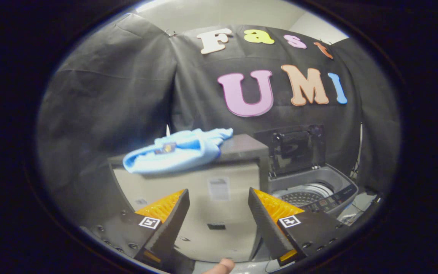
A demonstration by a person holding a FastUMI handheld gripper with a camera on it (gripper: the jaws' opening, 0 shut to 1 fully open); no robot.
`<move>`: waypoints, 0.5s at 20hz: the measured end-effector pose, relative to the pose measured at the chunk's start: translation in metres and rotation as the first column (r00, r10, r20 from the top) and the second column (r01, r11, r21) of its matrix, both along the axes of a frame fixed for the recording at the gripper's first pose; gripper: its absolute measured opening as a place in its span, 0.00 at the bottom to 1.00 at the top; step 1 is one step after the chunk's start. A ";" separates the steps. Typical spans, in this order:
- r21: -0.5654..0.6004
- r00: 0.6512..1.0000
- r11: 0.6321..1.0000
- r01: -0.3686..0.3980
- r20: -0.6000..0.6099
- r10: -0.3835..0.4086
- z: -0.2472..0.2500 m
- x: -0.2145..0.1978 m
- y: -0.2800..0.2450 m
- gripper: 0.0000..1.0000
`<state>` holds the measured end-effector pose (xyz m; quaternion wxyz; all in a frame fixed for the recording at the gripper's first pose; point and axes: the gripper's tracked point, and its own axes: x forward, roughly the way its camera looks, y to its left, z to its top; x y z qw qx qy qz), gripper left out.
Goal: Put the clothes into the washing machine and then close the washing machine lid.
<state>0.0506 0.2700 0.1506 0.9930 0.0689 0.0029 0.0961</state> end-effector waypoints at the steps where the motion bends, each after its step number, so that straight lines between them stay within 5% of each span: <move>1: 0.021 1.000 1.000 -0.010 0.022 0.009 0.015 0.003 0.011 0.97; 10: 0.038 0.998 0.999 0.004 0.056 -0.006 0.086 0.065 0.070 0.97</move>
